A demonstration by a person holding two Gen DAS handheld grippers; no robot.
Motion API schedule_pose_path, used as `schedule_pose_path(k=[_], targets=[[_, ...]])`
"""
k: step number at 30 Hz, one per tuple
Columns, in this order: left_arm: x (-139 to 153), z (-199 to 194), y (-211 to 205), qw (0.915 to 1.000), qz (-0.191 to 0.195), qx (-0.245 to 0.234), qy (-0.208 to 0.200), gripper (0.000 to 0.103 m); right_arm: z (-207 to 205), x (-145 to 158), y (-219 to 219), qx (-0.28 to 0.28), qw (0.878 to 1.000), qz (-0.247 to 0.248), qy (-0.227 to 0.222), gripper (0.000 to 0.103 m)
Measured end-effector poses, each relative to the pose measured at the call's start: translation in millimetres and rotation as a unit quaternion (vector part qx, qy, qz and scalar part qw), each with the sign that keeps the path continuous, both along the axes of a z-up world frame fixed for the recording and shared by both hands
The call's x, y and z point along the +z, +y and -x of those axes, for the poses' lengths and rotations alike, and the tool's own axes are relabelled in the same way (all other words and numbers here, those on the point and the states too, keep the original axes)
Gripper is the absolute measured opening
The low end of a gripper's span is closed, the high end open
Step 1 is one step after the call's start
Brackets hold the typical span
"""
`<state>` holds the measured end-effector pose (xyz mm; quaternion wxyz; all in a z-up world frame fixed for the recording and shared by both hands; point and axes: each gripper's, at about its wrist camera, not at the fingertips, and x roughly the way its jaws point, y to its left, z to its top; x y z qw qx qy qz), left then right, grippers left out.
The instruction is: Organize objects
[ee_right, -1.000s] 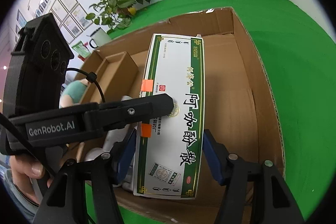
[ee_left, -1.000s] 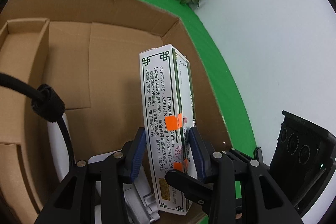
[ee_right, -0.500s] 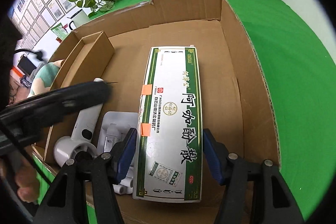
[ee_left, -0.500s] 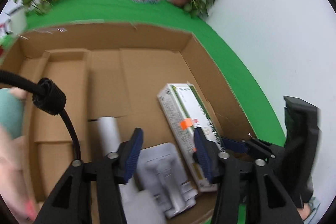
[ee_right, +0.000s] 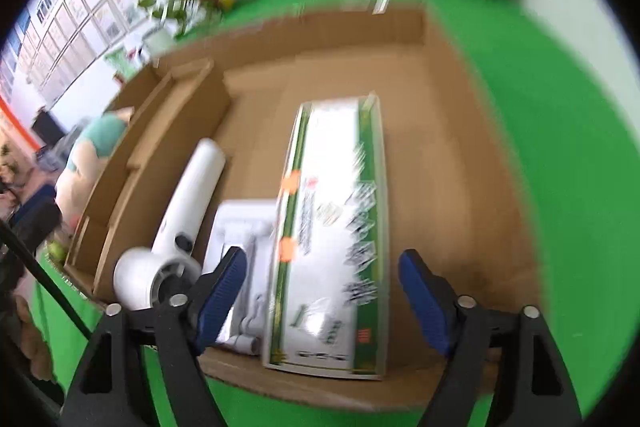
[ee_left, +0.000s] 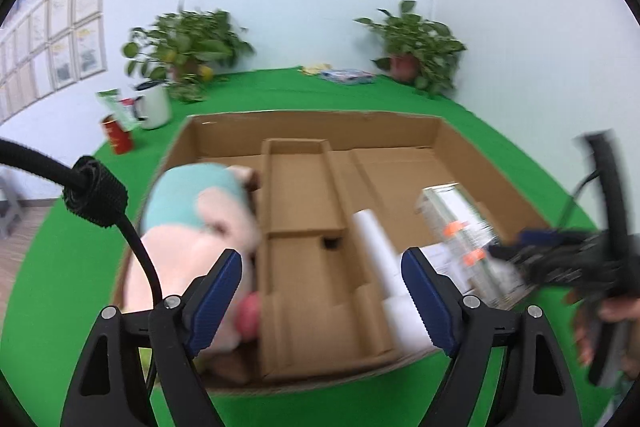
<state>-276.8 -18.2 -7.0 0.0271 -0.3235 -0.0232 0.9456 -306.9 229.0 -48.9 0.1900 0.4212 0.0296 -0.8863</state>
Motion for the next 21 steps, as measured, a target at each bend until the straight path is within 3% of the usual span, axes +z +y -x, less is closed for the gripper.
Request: schedule_pose_path(k=[2,5,8,13,15,21], targets=[[-7,-8,-7,0.9998,0.008,0.015,0.008,0.084,-20,9,-1,-0.008,0.999,-0.006,0.053,0.086],[-17,-24,-6,0.9978,0.036,0.039,0.039,0.095,-59,10,-14,0.007,0.991,-0.022,0.129,0.092],[-32,-33,1,0.9953,0.057,0.055,0.056,0.101,-81,3,-27,0.028,0.985,-0.032,0.167,0.093],[-52,-39,3,0.9963,0.041,0.065,0.038,0.102,-77,-14,-35,0.0,0.988,-0.012,0.152,0.094],[-55,-43,5,0.9949,0.048,0.073,0.05,0.102,-75,-14,-36,-0.013,0.986,-0.022,0.164,0.1],[-57,-38,8,0.9941,0.057,0.081,0.045,0.103,-81,-19,-31,-0.018,0.982,-0.016,0.188,0.102]])
